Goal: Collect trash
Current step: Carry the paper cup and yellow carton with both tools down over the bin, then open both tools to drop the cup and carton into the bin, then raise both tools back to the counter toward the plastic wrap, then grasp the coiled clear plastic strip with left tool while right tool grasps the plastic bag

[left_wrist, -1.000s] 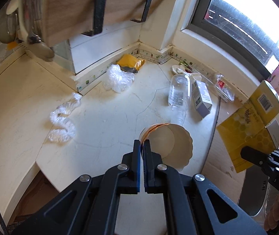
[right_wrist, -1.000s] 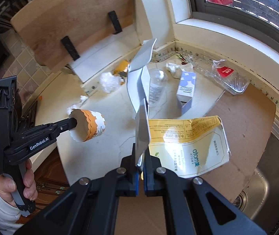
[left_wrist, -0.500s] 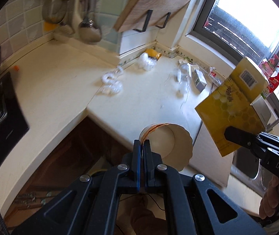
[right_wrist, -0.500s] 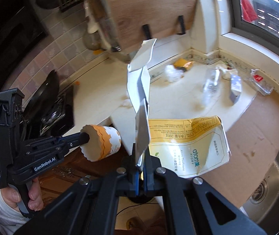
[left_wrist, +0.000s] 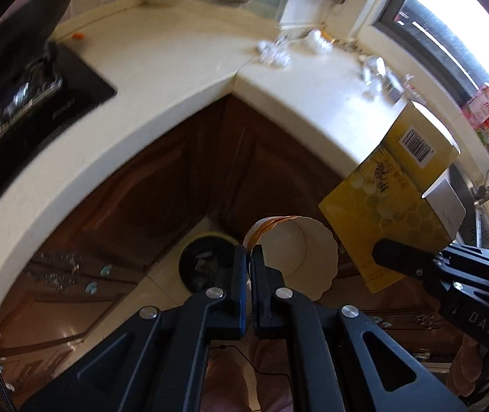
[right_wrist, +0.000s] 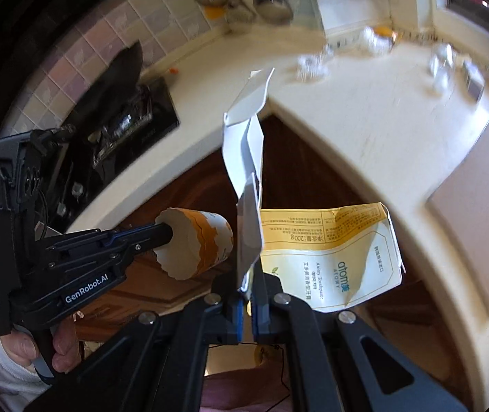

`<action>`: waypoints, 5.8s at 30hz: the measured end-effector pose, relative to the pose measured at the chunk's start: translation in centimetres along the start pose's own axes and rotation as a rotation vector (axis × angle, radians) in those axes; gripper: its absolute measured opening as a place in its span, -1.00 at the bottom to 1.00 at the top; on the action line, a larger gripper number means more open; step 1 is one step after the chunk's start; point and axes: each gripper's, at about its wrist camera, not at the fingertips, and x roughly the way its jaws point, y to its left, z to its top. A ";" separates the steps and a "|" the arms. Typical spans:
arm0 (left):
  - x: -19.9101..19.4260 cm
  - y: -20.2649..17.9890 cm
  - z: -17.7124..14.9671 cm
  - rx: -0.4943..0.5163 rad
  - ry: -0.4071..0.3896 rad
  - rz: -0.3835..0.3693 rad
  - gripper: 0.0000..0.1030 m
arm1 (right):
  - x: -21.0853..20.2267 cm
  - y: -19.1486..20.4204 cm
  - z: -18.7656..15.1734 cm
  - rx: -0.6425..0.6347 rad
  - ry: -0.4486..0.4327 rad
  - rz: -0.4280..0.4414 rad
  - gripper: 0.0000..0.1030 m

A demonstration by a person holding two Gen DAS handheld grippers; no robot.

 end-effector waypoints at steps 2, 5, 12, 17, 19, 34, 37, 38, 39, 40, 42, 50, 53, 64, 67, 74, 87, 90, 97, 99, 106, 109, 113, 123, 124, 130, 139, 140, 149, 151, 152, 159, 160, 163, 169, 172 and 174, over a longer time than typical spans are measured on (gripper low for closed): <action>2.3 1.3 -1.1 -0.018 0.030 0.016 -0.99 | 2.7 -0.3 -1.1 0.018 0.034 0.003 -0.95; 6.9 3.1 -2.6 -0.042 0.065 0.044 -0.99 | 6.7 -1.0 -2.6 0.028 0.075 0.006 -0.95; 19.0 6.5 -5.1 -0.095 0.158 0.080 -0.99 | 16.6 -4.2 -4.9 0.089 0.158 -0.008 -0.95; 27.3 7.4 -6.4 -0.090 0.227 0.101 -0.89 | 23.2 -6.7 -6.2 0.120 0.211 -0.032 -0.95; 30.0 7.5 -6.8 -0.082 0.252 0.114 -0.66 | 25.6 -7.7 -6.5 0.128 0.233 -0.040 -0.95; 35.7 11.7 -8.7 -0.094 0.300 0.275 0.02 | 36.3 -10.7 -6.5 0.211 0.345 -0.073 -0.71; 34.8 12.2 -8.3 -0.086 0.289 0.295 0.07 | 36.2 -9.9 -6.2 0.236 0.346 -0.055 -0.19; 34.3 12.2 -8.3 -0.086 0.283 0.298 0.11 | 35.8 -9.3 -6.2 0.222 0.342 -0.056 -0.11; 33.8 12.4 -8.2 -0.089 0.278 0.300 0.12 | 35.6 -8.8 -6.2 0.207 0.340 -0.056 -0.10; 33.3 12.4 -8.1 -0.093 0.273 0.301 0.14 | 35.2 -8.3 -6.0 0.184 0.341 -0.055 -0.10; 32.3 12.4 -8.0 -0.103 0.268 0.298 0.14 | 34.3 -8.0 -5.3 0.152 0.348 -0.050 -0.10; 25.2 10.8 -6.0 -0.121 0.245 0.264 0.21 | 27.7 -5.9 -3.8 0.084 0.332 -0.039 -0.10; 21.6 9.8 -4.7 -0.097 0.212 0.249 0.32 | 23.4 -4.0 -3.3 0.032 0.305 -0.043 -0.10; 7.9 5.7 0.1 -0.002 0.032 0.206 0.41 | 8.7 1.4 -0.2 -0.060 0.120 -0.023 -0.10; 3.8 3.8 1.8 0.026 -0.023 0.199 0.46 | 4.6 2.2 1.0 -0.087 0.060 -0.018 -0.10; -3.0 -0.7 5.6 0.072 -0.163 0.142 0.62 | -4.1 1.4 4.0 -0.120 -0.079 -0.089 -0.10; -4.7 -10.5 13.0 0.055 -0.228 0.012 0.63 | -16.1 -7.0 11.0 -0.073 -0.281 -0.260 -0.05; -3.8 -11.5 15.8 0.030 -0.245 0.017 0.63 | -16.9 -8.8 13.4 -0.083 -0.306 -0.269 -0.05; -0.1 -11.9 22.1 -0.035 -0.274 0.109 0.65 | -16.0 -12.8 21.1 -0.115 -0.337 -0.214 -0.04; 1.3 -11.3 23.6 -0.069 -0.266 0.129 0.65 | -14.7 -14.1 23.6 -0.107 -0.334 -0.203 -0.04; 7.0 -9.1 27.4 -0.164 -0.249 0.210 0.65 | -6.7 -18.6 30.6 -0.033 -0.274 -0.163 -0.04; 9.8 -8.1 28.3 -0.203 -0.233 0.241 0.65 | -2.8 -19.8 32.4 -0.017 -0.244 -0.164 -0.04; 13.1 -7.1 29.1 -0.246 -0.196 0.257 0.65 | 2.0 -21.0 34.4 0.005 -0.206 -0.167 -0.04; 16.6 -7.7 30.1 -0.244 -0.162 0.276 0.52 | 8.6 -22.0 36.5 0.018 -0.111 -0.175 -0.05; 16.7 -7.7 30.1 -0.243 -0.155 0.274 0.46 | 9.0 -21.9 36.4 0.014 -0.102 -0.176 -0.05; 17.6 -7.2 29.5 -0.250 -0.104 0.251 -0.30 | 10.5 -21.8 35.6 0.008 -0.089 -0.190 -0.41; 16.9 -8.0 28.3 -0.213 -0.117 0.236 -0.99 | 8.7 -21.7 33.3 0.051 -0.059 -0.130 -0.60; 16.3 -8.2 28.1 -0.208 -0.130 0.234 -1.00 | 7.9 -21.6 32.7 0.056 -0.065 -0.115 -0.60; 11.4 -8.1 25.2 -0.182 -0.188 0.161 -1.00 | 0.0 -20.0 27.1 0.092 -0.163 -0.048 -0.60; 11.4 -7.7 25.2 -0.181 -0.187 0.149 -1.00 | -1.7 -19.7 26.2 0.094 -0.188 -0.058 -0.60; 11.5 -7.5 25.3 -0.187 -0.185 0.140 -0.93 | -2.6 -19.5 25.8 0.100 -0.197 -0.060 -0.60; 12.9 -6.6 26.6 -0.168 -0.168 0.117 0.16 | -5.6 -18.7 23.0 0.109 -0.236 -0.063 -0.60; 13.3 -6.8 26.9 -0.148 -0.167 0.126 0.16 | -5.9 -18.8 22.7 0.113 -0.244 -0.061 -0.60; 14.5 -7.1 27.7 -0.110 -0.150 0.153 0.16 | -6.8 -19.5 21.3 0.136 -0.267 -0.035 -0.60; 17.1 -7.5 30.0 -0.076 -0.134 0.198 0.16 | -8.5 -20.7 19.4 0.157 -0.308 0.016 -0.60; 18.4 -7.7 30.9 -0.077 -0.119 0.212 0.16 | -9.0 -21.0 18.9 0.151 -0.314 0.018 -0.60; 19.1 -7.9 31.4 -0.079 -0.102 0.211 0.16 | -9.0 -21.1 18.7 0.154 -0.311 0.013 -0.60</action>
